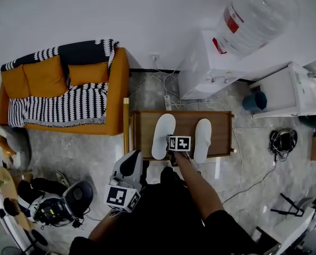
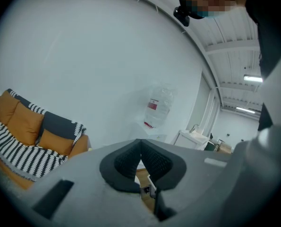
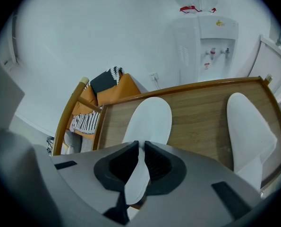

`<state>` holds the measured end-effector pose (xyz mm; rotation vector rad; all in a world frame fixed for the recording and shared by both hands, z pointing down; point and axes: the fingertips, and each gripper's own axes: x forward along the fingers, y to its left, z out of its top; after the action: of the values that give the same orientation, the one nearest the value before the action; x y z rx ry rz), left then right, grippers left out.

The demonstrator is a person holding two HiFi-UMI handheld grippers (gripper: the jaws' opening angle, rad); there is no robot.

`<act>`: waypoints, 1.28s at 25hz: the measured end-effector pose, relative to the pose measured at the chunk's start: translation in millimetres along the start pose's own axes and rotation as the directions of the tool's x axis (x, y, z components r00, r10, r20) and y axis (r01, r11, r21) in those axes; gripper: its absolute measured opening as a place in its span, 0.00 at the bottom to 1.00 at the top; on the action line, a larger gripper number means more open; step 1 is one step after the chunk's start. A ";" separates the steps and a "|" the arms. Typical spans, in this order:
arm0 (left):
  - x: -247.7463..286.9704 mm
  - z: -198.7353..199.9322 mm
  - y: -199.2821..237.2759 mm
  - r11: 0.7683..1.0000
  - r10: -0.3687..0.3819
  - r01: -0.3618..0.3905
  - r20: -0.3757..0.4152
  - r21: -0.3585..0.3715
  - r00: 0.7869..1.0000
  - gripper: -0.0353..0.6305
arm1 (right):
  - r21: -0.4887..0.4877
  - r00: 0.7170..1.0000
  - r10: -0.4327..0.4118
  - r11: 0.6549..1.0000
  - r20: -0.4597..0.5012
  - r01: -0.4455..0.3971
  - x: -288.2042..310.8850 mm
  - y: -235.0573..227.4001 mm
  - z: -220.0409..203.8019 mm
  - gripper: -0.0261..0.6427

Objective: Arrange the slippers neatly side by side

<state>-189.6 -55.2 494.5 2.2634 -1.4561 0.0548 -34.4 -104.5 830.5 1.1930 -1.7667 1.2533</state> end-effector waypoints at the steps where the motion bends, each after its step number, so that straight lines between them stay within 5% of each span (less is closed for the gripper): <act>1: -0.5 -0.1 0.4 1.000 -0.001 0.001 0.002 0.005 1.000 0.07 | -0.007 1.000 0.000 1.000 -0.003 0.000 -0.3 0.3 -0.4 0.11; 32: 19.8 -3.6 -91.8 0.999 0.039 -0.039 0.020 -0.007 0.999 0.07 | -0.257 0.991 0.128 0.957 -0.028 -0.130 -80.4 -28.9 10.1 0.08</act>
<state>-99.9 -39.1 471.5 2.2366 -1.5083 0.0391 22.0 -93.5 766.6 0.9332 -1.9571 1.0574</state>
